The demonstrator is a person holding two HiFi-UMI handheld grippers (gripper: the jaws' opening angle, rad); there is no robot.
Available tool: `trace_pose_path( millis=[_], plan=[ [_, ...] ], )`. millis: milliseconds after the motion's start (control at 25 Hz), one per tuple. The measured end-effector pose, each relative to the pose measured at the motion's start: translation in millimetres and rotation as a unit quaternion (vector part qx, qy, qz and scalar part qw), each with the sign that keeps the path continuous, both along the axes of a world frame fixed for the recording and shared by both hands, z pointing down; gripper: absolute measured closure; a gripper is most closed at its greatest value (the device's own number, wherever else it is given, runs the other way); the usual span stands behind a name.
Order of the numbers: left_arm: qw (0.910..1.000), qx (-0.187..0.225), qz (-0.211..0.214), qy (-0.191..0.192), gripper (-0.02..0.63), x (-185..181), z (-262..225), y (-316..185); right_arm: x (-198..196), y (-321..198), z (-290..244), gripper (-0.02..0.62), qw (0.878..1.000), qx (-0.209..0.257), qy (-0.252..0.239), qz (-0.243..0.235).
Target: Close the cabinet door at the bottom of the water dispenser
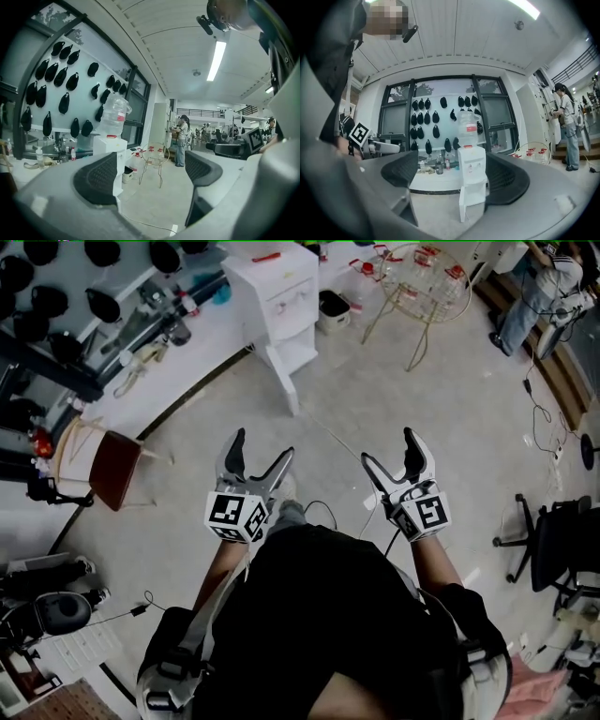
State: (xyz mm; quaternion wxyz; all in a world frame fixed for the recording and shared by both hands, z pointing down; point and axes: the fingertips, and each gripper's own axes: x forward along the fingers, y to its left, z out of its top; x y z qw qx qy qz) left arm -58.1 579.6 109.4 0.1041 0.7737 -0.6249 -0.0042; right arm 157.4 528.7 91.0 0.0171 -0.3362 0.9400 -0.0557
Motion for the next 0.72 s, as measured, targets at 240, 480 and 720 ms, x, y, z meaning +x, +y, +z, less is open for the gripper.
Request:
trace_pose_path(
  millis=[240, 480, 720],
  plan=[
    [0.9997, 0.006, 0.023, 0.0, 0.15, -50.2, -1.7, -64.8, -52.8, -55.7, -2.5, 0.149, 1.0, 0.007, 0.008, 0.013],
    [0.9997, 0.009, 0.02, -0.005, 0.15, -112.5, -3.8, -104.1, -114.2, -94.9, -4.4, 0.15, 1.0, 0.012, 0.011, 0.004],
    [0.9999, 0.002, 0.011, 0.0, 0.15, -159.6, 4.5, -124.4, -158.6, -124.7, -1.6, 0.15, 1.0, 0.012, 0.017, 0.001]
  ],
)
